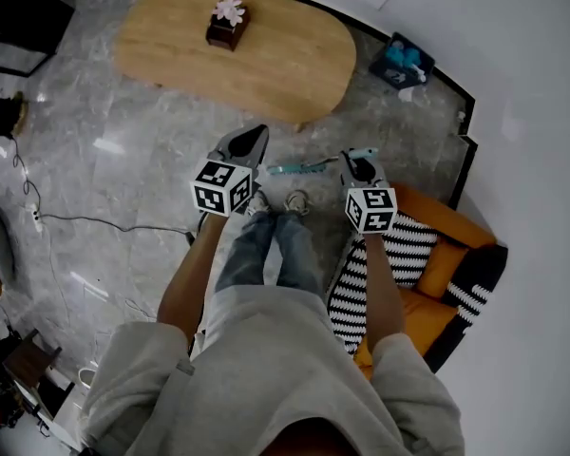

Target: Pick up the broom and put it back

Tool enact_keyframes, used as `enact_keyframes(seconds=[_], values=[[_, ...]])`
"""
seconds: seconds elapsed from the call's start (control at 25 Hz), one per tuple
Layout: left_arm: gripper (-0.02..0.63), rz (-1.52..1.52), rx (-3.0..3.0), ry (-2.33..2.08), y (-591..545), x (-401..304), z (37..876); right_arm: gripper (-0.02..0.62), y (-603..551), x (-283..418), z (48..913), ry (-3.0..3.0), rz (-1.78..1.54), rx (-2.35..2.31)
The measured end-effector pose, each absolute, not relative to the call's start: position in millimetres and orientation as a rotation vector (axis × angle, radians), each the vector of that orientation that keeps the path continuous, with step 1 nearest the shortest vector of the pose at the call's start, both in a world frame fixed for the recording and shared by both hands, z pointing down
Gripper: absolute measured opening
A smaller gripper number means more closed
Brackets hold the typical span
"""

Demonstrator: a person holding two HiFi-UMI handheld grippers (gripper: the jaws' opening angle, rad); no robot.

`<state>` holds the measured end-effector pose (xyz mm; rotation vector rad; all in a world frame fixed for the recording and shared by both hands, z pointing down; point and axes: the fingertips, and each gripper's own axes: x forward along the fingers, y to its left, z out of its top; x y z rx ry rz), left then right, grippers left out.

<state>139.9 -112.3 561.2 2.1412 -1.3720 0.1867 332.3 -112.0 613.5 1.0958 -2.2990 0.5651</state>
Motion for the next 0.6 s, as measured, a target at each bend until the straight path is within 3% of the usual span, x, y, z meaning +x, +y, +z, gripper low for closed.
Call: enact_keyframes(seconds=[0.6], values=[[0.003,0.196,1.935,-1.511,-83,156,623,0.087,-121,327,687,-2.334,0.592,0.805]])
